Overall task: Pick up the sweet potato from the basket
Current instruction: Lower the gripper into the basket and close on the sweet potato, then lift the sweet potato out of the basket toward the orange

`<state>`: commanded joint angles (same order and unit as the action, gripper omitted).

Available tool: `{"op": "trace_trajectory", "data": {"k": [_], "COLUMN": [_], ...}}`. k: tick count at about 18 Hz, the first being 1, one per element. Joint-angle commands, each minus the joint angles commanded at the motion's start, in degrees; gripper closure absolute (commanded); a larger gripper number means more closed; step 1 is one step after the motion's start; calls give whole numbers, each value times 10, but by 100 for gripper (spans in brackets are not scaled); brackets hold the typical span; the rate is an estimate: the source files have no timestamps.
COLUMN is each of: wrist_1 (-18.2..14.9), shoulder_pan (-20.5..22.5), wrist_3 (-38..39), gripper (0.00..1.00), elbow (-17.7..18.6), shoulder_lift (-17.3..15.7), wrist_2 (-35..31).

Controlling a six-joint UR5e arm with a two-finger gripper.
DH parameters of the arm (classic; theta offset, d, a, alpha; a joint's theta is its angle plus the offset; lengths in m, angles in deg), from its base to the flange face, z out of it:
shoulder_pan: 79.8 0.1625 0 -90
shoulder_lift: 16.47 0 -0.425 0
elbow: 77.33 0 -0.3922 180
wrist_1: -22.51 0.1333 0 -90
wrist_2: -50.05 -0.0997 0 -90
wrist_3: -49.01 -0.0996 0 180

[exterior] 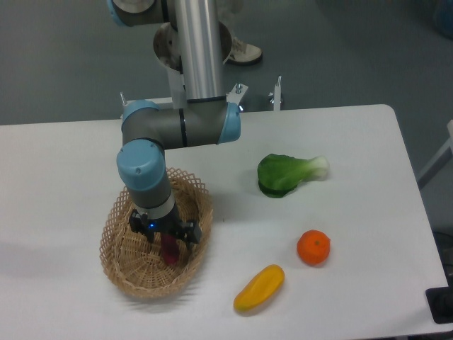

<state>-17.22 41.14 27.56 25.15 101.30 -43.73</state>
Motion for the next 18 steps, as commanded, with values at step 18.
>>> {"op": "trace_trajectory", "data": {"k": [18], "wrist_1": [-5], "shoulder_pan": [17], "wrist_3": [-74], "gripper": [68], "elbow": [-38], "shoulder_lift": [-40], "wrist_2": [-6]}}
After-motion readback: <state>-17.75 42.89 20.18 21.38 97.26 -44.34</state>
